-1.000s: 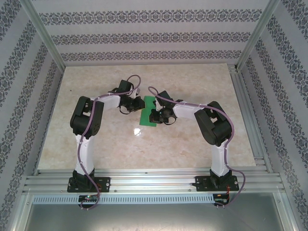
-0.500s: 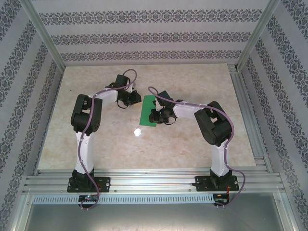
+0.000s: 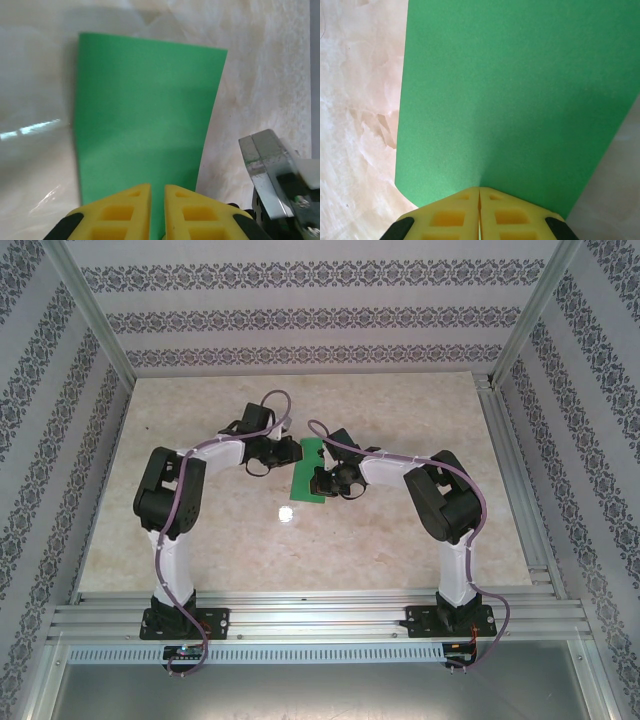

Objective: Fold a paper plane with a square sheet of paper (fold left side to right side)

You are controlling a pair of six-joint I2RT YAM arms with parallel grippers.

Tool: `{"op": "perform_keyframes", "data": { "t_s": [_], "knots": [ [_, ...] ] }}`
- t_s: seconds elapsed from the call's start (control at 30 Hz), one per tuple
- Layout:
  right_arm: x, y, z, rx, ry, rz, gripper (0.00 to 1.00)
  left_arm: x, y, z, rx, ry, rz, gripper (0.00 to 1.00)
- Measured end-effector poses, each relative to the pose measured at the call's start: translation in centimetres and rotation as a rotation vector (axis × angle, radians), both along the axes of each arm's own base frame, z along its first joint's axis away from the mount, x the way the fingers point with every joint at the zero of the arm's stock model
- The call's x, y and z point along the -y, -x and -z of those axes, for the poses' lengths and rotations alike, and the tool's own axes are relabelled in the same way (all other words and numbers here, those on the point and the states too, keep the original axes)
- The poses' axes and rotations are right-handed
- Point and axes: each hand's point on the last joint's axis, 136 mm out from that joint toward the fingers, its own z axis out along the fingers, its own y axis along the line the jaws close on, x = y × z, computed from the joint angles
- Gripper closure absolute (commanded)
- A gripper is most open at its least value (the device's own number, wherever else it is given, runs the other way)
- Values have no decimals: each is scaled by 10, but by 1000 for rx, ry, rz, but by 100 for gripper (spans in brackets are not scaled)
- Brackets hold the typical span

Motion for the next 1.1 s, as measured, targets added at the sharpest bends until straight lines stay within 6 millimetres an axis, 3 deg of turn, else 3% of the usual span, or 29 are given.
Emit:
{"op": "perform_keyframes", "data": {
  "t_s": [0.13,0.27,0.53,1.1],
  "knots": [
    [0,0,0,0,0,0,92,18,8,22,-45,9,36,84],
    [0,0,0,0,0,0,92,23,6,37,-74,4,36,84],
    [0,0,0,2,1,-4,92,29,-17,32,-33,12,25,84],
    [1,-1,0,20,14,-16,92,17,-51,38,-12,-21,-17,84]
  ]
}}
